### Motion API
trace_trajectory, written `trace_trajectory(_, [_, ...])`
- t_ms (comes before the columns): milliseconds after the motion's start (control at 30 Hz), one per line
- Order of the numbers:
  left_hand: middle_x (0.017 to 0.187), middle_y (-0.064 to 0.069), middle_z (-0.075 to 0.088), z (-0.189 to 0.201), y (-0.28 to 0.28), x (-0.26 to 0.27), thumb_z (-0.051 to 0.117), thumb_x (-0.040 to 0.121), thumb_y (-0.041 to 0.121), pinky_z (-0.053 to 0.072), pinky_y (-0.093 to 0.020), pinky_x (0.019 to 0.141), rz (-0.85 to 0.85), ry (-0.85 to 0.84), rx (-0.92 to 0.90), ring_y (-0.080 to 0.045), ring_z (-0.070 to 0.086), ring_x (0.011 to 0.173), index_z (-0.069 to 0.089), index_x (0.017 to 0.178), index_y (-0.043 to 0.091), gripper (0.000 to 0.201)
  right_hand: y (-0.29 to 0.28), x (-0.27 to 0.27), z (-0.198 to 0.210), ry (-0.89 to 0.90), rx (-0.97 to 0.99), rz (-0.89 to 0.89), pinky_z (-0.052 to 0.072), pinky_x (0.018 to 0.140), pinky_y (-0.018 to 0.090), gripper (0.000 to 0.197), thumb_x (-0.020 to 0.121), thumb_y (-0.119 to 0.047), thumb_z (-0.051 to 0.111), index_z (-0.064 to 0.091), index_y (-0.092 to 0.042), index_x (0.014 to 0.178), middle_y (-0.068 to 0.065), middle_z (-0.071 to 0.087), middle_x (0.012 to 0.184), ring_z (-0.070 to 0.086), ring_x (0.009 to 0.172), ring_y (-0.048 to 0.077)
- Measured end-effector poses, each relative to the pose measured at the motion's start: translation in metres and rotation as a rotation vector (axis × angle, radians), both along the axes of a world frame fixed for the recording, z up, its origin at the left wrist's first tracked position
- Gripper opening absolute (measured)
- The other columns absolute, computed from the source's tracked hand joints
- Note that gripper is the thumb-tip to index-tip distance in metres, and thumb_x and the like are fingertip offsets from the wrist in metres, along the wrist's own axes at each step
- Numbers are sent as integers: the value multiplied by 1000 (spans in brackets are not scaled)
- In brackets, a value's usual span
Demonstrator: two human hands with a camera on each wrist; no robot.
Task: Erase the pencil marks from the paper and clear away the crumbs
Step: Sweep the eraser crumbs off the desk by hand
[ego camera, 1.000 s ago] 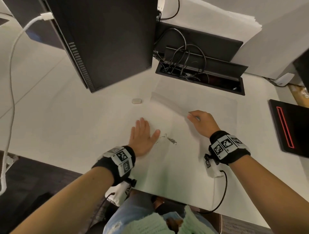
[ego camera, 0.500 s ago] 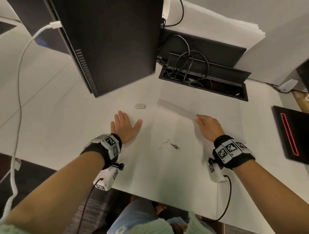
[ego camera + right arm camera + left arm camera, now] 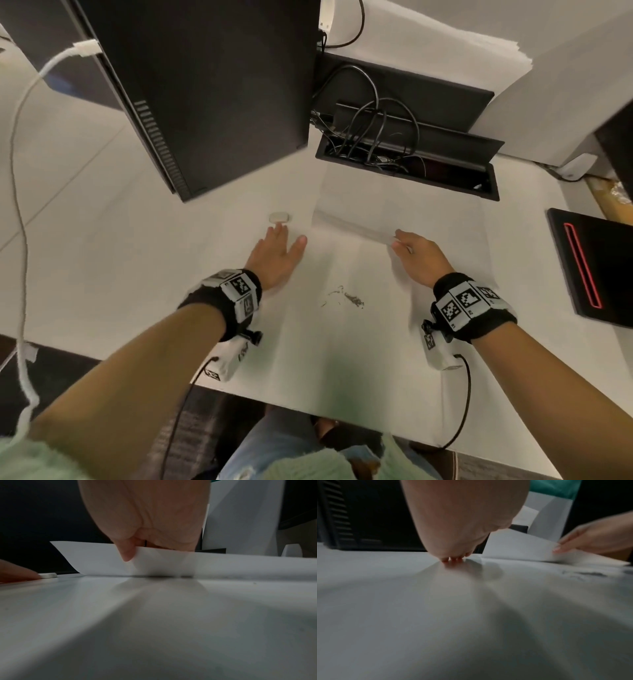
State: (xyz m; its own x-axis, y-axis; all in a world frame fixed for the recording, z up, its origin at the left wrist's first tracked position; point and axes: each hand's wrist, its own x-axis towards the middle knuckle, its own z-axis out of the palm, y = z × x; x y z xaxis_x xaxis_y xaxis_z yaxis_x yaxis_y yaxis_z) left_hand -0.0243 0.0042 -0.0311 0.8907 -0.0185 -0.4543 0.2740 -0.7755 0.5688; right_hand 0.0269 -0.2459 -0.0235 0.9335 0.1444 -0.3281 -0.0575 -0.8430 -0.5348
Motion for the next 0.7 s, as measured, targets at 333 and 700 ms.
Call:
trace_trajectory(333, [156,-1,-22,2,-48,-25,13,100,44,-14,-27,114,-410,125,-50,-10,-20,142,-11,149,10,64,-3,-3,0,24,69,21,16,117,30,40,101,-15,35,38,-7,140,9,28,153,25,141,22])
trace_trajectory(700, [157,0,-14,10,-25,-27,10,100,43,-10,-28,114,-259,121,-90,-12,-15,144,-5,150,14,60,-2,-5,-3,78,59,114,8,119,36,40,97,-16,45,45,-22,137,2,15,157,9,146,16])
